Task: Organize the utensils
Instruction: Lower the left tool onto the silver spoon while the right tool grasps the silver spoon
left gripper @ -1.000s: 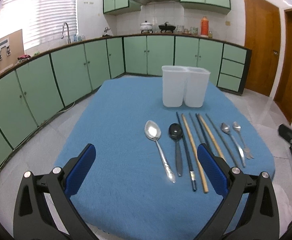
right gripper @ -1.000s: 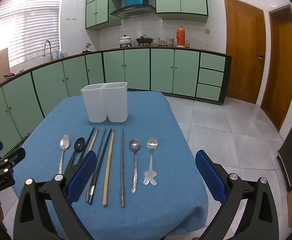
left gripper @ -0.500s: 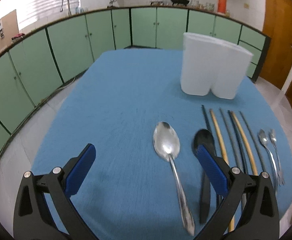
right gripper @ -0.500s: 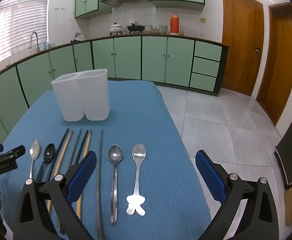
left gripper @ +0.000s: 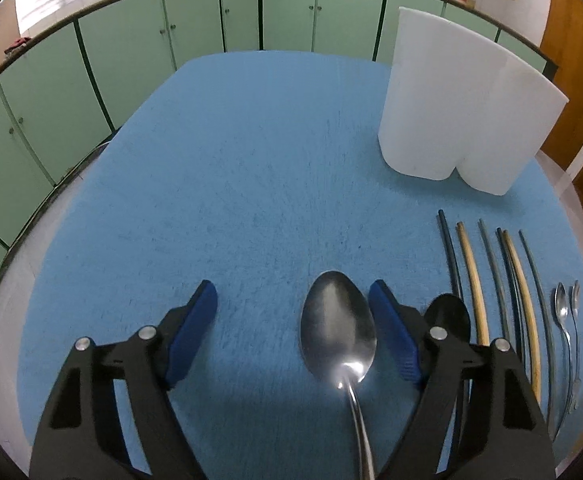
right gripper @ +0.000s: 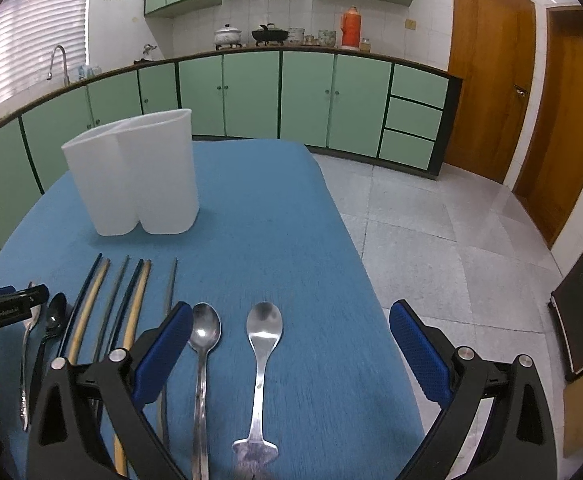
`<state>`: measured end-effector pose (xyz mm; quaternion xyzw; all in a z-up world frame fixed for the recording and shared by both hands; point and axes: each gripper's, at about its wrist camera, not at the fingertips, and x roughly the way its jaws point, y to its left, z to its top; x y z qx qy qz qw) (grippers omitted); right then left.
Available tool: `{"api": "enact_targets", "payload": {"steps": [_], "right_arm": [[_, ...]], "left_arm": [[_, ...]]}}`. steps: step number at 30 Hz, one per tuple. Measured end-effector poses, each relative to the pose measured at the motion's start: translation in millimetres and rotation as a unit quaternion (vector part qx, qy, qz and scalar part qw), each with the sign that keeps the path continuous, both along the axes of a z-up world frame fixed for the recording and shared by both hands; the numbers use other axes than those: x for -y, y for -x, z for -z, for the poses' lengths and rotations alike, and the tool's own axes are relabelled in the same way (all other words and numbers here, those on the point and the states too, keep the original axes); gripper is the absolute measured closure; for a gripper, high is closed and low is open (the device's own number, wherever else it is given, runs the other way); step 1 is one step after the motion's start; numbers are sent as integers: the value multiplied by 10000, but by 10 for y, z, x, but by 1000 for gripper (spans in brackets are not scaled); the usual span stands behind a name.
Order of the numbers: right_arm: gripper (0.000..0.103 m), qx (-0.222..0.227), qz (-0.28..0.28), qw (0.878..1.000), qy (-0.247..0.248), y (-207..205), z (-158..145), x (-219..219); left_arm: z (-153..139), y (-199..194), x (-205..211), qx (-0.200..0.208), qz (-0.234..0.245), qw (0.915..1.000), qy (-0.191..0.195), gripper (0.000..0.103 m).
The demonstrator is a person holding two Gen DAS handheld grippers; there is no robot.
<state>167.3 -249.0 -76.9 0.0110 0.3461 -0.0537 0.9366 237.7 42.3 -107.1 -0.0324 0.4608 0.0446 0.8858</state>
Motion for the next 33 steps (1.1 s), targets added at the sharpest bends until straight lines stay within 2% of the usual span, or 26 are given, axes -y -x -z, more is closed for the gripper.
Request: {"api": "enact_targets", "payload": {"steps": [5,9,11,14,19,27,33], "right_arm": [[9,-124,-39,9999,75,-108,90,-2],[18,-315,-79,9994,83,-174,171,22],[27,-402,-61,9992,46,-197,211,62],[35,-519,-76,9986,-66,-242,252,106],[45,-689,-235,9972,-194,-332,312,79],[50,-864,-313,9955,-211,-474,388,40],[61,-892,-354,9952,-193,-487,399,17]], "left_arm": [[14,-28,14,50,44,10000,41,28],[15,-10,32,108,103,9998,88,40],[15,-17,45,144,148,9997,103,46],[1,-9,66,180,189,9995,158,58],[-20,-64,81,210,258,9992,225,74],[-9,-117,68,219,303,9990,247,75],[7,-87,119,259,395,9986,252,76]]}}
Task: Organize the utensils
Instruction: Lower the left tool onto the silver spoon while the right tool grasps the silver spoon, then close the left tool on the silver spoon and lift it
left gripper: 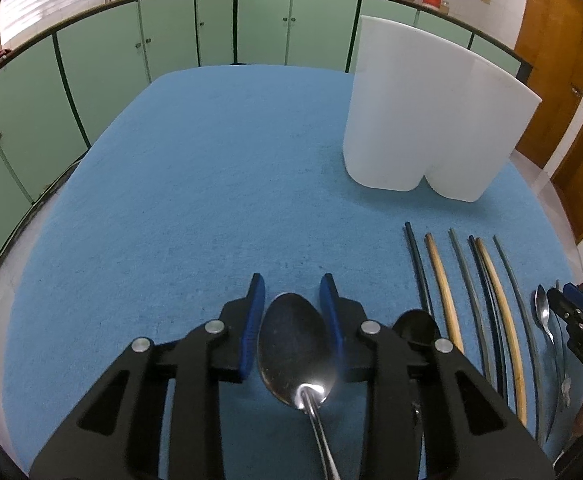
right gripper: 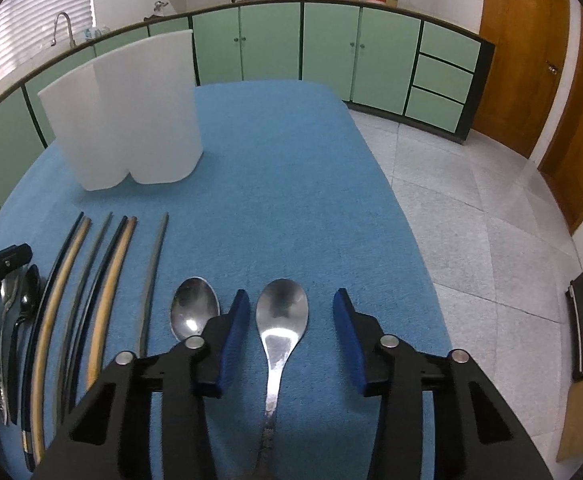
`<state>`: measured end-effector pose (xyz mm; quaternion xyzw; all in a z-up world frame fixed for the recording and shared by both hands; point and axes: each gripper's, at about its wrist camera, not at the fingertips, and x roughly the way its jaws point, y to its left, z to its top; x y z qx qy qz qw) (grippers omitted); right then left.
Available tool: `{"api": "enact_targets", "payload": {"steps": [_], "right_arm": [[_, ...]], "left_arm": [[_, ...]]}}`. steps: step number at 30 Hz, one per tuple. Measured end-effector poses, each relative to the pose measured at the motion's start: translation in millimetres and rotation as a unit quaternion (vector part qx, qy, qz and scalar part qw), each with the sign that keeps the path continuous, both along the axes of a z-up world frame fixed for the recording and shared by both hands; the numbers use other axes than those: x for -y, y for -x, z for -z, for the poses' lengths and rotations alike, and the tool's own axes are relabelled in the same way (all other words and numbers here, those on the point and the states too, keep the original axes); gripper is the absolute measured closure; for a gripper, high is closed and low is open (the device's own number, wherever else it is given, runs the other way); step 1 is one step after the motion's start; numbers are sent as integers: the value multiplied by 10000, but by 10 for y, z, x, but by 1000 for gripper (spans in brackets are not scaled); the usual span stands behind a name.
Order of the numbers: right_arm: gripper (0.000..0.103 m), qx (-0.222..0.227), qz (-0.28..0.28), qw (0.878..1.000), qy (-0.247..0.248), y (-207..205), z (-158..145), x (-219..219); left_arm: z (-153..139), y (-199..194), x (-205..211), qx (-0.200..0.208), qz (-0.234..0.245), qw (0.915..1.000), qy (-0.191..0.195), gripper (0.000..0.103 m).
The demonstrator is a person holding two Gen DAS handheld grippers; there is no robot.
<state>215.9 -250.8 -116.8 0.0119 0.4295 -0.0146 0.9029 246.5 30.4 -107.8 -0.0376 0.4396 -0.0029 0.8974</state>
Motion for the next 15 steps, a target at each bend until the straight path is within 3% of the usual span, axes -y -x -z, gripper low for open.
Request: {"api": "enact_targets", "payload": {"steps": [3,6,12,15], "right_arm": [[63,7,16,10000,-27,10,9,-14],[76,12,-55,9999,-92,20,9,-27],[77,113,-95,9997,-180,66,-43,-26],[77,379,-144,9990,-185,167,-166,-30]], "left_arm": [[9,29,22,32,81,10000,-1,77],[16,27,35,70,126,9999,11,79],[-10,110,58,121,230,9996,124,80],[-71,181,61,196,292,9991,215,93]]}}
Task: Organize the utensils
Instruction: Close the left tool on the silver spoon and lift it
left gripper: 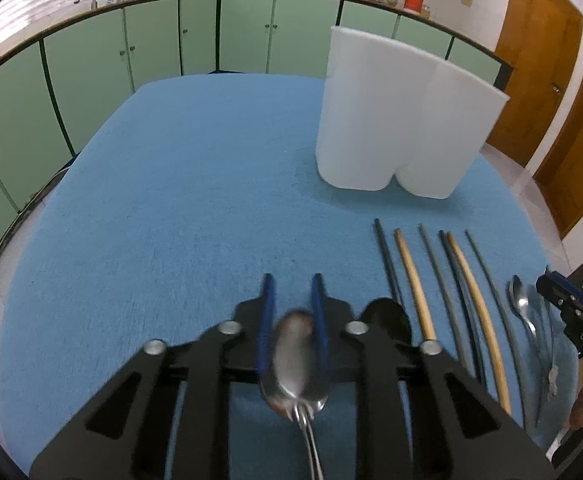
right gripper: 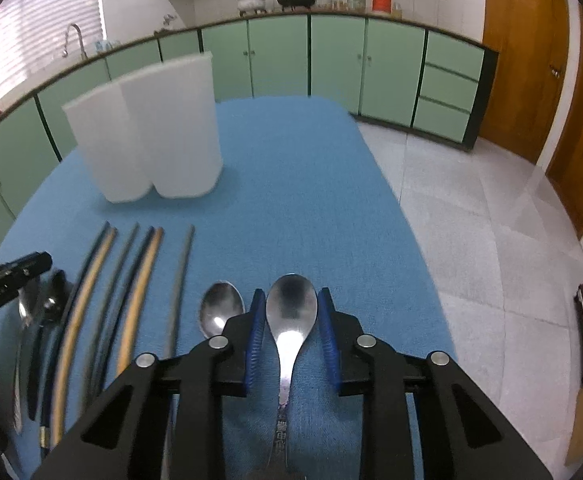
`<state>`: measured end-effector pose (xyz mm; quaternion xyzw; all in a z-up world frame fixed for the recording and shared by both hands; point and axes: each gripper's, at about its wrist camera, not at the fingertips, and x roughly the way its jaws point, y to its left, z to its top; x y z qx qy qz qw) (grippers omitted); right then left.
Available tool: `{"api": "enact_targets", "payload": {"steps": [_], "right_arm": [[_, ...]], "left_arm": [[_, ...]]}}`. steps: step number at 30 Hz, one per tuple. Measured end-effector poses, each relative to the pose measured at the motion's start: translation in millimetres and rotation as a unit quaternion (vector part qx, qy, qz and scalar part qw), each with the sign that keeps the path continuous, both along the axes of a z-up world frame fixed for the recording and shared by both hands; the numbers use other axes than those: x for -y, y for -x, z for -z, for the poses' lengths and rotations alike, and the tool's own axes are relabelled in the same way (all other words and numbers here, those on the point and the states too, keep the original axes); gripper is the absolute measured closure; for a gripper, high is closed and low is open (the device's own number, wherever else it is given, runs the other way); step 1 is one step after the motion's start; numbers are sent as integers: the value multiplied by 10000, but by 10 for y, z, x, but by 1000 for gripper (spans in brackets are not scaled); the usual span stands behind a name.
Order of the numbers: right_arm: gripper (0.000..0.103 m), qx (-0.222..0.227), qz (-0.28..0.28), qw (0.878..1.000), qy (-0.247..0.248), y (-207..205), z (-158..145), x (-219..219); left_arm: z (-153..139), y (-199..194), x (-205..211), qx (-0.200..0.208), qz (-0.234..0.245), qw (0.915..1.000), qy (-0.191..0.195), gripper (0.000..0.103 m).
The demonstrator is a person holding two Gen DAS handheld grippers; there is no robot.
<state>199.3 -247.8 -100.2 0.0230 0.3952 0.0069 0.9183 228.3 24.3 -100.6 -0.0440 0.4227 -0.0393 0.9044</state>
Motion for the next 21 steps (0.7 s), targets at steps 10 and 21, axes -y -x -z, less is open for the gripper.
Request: {"api": "enact_targets", "payload": {"steps": [10,21], "right_arm": [[77,564,-141,9983,-26,226,-322,-20],[77,384,-94,9992,-60,177,-186,-29]], "left_arm": [[-192,204,95,345,104,9993,141,98],[72,102,55,29,-50,10000,-65,48]]}}
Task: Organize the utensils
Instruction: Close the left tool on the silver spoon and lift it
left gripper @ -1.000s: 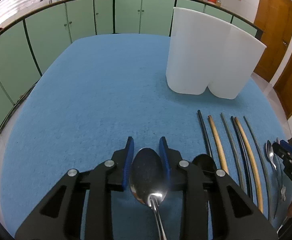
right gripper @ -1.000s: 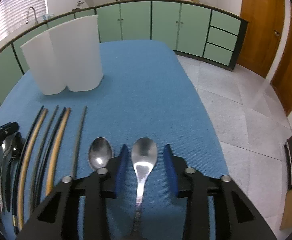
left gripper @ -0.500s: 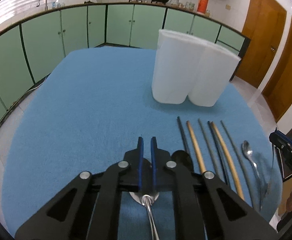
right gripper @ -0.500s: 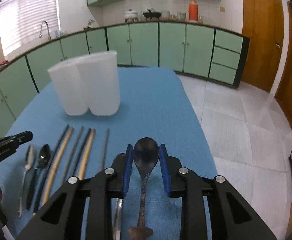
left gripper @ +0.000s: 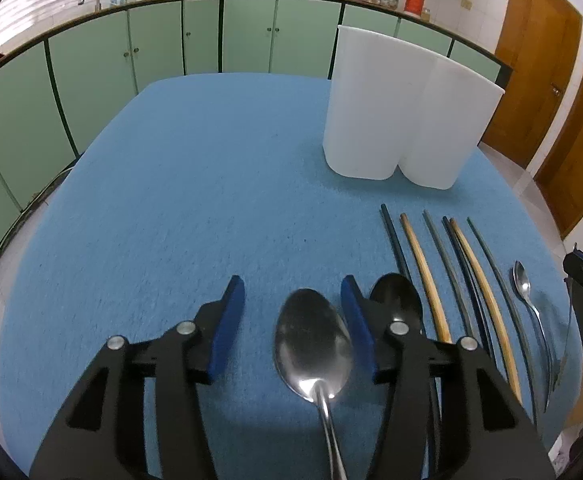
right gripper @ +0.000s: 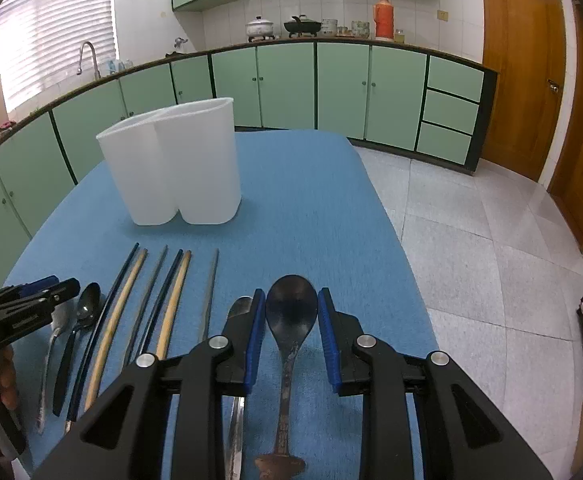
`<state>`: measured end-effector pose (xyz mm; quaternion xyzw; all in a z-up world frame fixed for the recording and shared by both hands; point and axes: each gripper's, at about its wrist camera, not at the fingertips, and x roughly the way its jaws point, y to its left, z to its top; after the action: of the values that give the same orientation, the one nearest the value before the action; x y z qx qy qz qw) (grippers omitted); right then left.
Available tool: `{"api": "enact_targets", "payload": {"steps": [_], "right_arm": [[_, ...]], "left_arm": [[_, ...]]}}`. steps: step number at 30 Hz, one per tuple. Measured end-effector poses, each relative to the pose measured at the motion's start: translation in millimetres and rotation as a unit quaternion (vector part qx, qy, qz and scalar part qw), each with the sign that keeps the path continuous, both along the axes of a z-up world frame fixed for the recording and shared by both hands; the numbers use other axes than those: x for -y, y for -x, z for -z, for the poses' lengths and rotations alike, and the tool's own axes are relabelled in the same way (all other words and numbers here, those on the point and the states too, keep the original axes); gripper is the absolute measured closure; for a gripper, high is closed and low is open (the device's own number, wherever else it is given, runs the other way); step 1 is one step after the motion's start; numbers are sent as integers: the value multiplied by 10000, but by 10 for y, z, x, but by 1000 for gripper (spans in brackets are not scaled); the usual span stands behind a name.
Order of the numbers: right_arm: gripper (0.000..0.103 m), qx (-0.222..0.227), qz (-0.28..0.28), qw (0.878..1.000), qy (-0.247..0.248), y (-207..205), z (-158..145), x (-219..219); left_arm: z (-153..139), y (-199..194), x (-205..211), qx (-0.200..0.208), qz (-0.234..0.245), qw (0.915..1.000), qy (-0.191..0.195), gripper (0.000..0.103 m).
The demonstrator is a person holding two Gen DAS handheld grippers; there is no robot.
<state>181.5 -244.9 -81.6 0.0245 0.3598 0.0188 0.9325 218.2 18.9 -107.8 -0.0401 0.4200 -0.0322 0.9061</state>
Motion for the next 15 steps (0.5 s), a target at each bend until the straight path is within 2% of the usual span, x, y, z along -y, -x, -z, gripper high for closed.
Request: {"api": "enact_targets", "payload": {"steps": [4,14,15], "right_arm": [[77,7,-24,10000,-2,9,12,-9],[77,-10,-23,9999,-101,8,40,50],[77,-13,-21,9999,-111,5,45,55]], "left_arm": [[16,22,3,-43,-19,9999,-151,43],[40,165,43,-74,-68,9997,-223,44],[42,173,45,-64,-113,9996,-246,47]]}}
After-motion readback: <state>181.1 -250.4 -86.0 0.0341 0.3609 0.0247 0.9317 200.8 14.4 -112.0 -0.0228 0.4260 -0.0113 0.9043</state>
